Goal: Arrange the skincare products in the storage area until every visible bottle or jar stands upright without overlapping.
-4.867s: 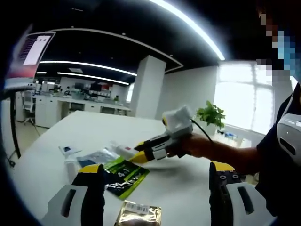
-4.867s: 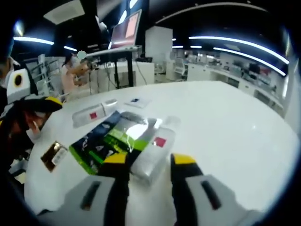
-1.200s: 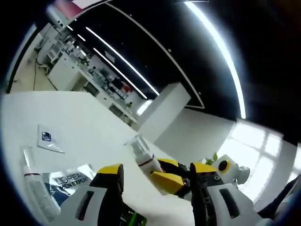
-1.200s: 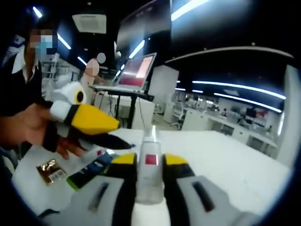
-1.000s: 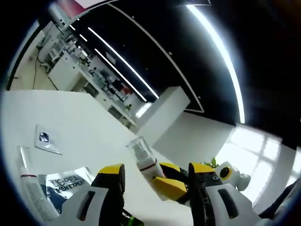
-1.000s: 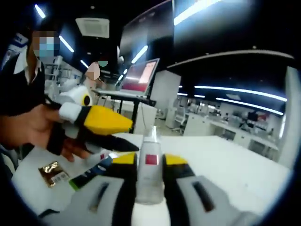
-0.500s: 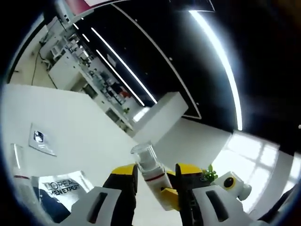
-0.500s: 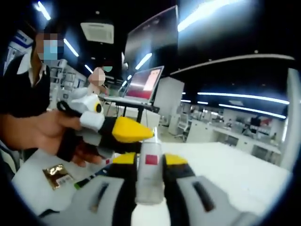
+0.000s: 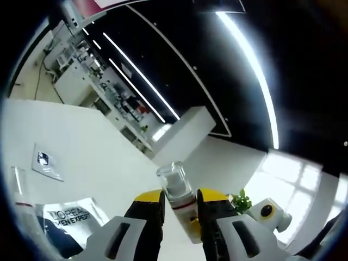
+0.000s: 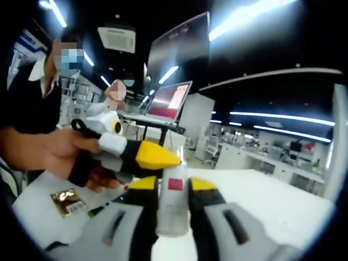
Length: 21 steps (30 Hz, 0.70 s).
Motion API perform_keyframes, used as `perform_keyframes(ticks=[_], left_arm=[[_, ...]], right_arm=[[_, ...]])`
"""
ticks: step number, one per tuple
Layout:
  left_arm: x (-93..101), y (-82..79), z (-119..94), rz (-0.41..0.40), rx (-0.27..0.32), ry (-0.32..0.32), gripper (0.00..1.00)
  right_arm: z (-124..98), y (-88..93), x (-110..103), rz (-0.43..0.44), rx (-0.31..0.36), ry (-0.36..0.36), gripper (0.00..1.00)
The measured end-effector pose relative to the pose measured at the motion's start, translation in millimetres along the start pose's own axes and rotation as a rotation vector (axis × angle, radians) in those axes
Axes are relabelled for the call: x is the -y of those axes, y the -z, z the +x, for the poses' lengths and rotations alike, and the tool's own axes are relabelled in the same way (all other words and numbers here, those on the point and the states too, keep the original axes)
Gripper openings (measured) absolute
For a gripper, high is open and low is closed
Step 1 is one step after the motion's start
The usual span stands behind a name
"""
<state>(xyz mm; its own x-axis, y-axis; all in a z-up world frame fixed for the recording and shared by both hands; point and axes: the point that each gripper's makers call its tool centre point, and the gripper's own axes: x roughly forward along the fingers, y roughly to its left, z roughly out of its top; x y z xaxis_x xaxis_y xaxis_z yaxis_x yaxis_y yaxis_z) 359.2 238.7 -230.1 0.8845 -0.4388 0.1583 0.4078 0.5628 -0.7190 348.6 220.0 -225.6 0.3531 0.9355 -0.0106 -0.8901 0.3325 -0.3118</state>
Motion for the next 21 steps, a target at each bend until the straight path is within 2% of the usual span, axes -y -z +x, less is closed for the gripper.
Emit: perform_keyframes(ticks=[12, 21], left_arm=[[7.8, -2.0, -2.5, 0.045, 0.002, 0.008, 0.20], [6.7, -4.1, -6.8, 0.103, 0.001, -0.014, 0.19]], right_arm=[[-2.3, -3.7, -2.8, -0.009, 0.012, -0.011, 0.19], [-8.0, -6.9, -2.7, 0.000, 0.032, -0.022, 0.19]])
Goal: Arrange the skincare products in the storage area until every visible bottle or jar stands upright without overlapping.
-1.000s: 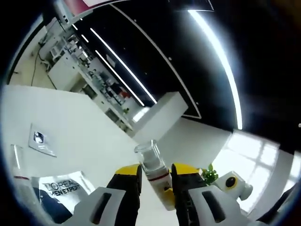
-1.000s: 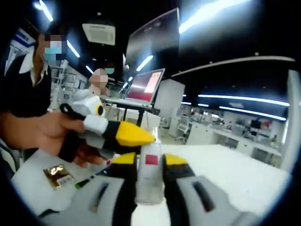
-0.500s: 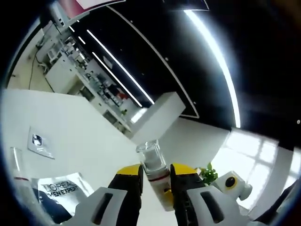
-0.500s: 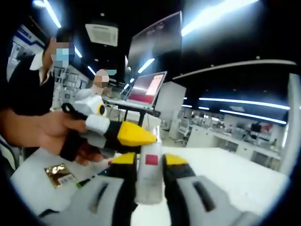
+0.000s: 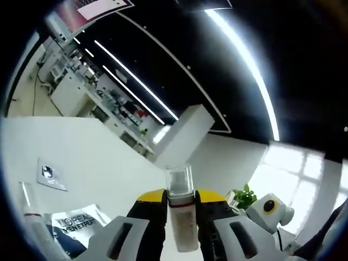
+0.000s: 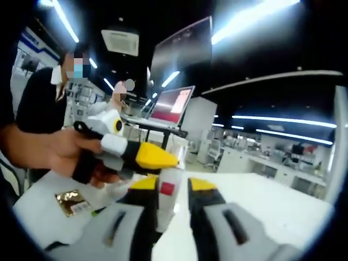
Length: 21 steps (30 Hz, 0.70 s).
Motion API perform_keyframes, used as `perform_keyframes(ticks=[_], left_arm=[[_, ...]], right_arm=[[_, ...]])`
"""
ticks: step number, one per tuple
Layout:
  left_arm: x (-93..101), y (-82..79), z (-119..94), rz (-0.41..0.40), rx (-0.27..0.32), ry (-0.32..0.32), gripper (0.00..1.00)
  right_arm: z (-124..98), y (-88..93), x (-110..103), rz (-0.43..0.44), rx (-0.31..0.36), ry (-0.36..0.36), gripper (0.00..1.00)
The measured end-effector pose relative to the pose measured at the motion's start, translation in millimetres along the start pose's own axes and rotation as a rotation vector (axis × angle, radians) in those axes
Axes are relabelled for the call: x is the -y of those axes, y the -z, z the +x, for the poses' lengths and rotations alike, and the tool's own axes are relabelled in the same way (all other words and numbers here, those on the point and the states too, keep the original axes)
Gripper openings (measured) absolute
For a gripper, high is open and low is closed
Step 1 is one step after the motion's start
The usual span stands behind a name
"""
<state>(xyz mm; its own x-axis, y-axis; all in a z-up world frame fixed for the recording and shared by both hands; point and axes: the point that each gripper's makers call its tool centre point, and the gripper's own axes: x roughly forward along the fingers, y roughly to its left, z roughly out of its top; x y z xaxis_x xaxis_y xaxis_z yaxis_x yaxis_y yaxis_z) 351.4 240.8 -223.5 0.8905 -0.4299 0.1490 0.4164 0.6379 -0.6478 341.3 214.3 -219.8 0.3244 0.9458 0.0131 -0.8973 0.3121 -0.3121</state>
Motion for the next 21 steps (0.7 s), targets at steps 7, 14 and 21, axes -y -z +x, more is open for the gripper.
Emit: perform_keyframes(ticks=[7, 14, 21], left_arm=[[3.3, 3.1, -1, 0.043, -0.016, 0.008, 0.18], [8.2, 7.4, -1, 0.087, -0.034, 0.019, 0.18], [18.2, 10.9, 0, 0.122, -0.047, 0.038, 0.18]], right_arm=[[-6, 0.1, 1, 0.018, 0.006, -0.004, 0.18], [-13, -2.0, 2, 0.050, 0.021, -0.014, 0.18], [-22, -3.5, 4, 0.087, 0.036, -0.024, 0.17]])
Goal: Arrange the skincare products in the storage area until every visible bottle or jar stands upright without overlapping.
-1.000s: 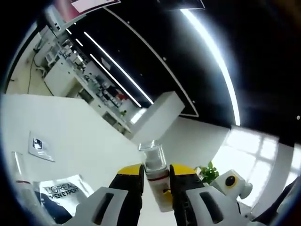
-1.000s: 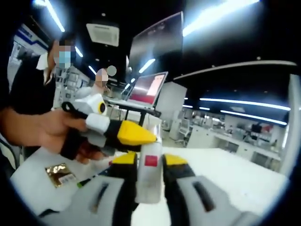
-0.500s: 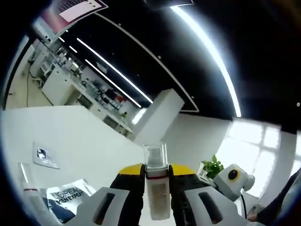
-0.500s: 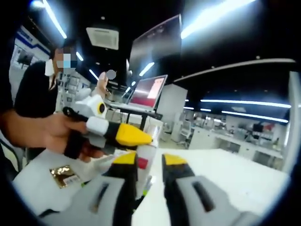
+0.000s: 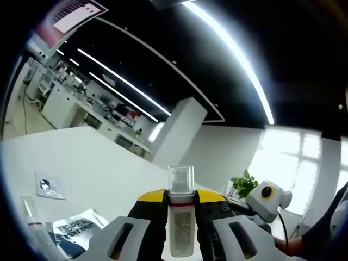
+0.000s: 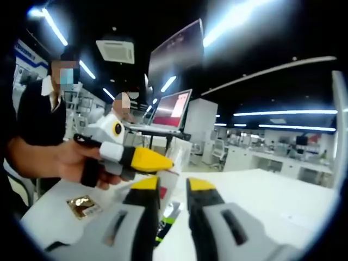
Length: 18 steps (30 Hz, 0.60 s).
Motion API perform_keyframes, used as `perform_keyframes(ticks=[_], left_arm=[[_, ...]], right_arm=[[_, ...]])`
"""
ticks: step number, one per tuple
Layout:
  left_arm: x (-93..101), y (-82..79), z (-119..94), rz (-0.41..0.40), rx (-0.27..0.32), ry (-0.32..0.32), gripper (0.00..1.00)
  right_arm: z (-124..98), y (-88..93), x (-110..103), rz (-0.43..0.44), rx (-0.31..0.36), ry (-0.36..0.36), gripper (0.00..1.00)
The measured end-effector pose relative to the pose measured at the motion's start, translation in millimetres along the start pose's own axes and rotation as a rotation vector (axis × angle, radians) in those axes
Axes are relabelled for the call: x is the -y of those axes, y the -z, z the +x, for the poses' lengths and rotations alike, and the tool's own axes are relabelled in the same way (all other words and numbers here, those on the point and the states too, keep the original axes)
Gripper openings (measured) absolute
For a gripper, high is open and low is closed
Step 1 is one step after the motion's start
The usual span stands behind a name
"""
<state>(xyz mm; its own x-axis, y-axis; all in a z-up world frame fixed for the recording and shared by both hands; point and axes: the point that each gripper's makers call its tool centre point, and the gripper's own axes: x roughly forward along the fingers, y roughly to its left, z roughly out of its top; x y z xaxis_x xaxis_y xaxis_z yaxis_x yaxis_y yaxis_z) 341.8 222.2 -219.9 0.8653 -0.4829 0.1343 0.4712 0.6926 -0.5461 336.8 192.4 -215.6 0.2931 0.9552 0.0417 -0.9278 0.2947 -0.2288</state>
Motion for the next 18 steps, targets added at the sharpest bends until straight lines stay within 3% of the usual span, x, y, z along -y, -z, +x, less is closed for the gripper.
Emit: perform_keyframes(ticks=[18], left_arm=[[23.1, 4.2, 1, 0.070, -0.013, 0.057, 0.17]], right_arm=[[-23, -10.4, -6, 0.119, 0.055, -0.050, 0.19]])
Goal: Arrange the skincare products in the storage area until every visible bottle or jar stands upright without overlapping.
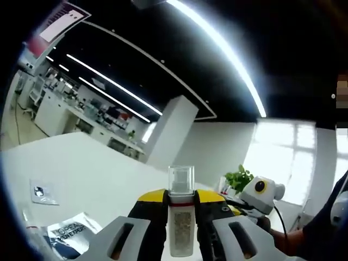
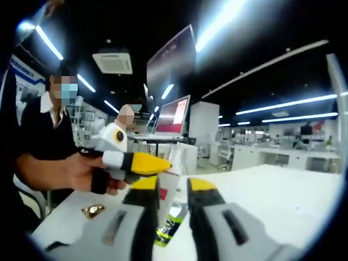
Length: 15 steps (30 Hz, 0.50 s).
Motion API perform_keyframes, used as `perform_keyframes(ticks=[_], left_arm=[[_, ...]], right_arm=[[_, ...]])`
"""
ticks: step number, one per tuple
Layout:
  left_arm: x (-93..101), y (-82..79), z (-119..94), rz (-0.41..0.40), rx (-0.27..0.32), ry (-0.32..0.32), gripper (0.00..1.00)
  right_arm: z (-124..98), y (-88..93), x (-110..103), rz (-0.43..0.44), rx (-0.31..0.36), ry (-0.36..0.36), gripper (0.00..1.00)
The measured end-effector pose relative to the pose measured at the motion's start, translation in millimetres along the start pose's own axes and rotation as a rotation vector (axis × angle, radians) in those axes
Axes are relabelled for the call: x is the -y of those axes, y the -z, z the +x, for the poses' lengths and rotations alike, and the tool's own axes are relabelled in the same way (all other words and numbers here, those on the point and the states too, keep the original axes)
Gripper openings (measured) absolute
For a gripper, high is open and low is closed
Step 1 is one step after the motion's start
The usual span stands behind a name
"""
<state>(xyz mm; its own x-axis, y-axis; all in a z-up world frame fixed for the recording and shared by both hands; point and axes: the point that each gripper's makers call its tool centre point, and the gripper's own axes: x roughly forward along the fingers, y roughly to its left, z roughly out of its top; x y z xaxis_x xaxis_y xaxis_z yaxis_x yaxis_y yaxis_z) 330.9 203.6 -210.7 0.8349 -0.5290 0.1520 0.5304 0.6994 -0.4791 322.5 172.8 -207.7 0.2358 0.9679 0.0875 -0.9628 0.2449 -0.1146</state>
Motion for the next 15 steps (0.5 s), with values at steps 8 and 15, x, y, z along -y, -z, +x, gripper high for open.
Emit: perform_keyframes(ticks=[8, 15], left_arm=[[19.7, -0.8, 1, 0.054, -0.007, 0.069, 0.17], [35.7, -1.5, 2, 0.105, -0.026, 0.121, 0.17]], right_arm=[[-8, 0.6, -7, 0.096, 0.016, -0.073, 0.24], [-16, -5.1, -8, 0.141, 0.041, -0.096, 0.26]])
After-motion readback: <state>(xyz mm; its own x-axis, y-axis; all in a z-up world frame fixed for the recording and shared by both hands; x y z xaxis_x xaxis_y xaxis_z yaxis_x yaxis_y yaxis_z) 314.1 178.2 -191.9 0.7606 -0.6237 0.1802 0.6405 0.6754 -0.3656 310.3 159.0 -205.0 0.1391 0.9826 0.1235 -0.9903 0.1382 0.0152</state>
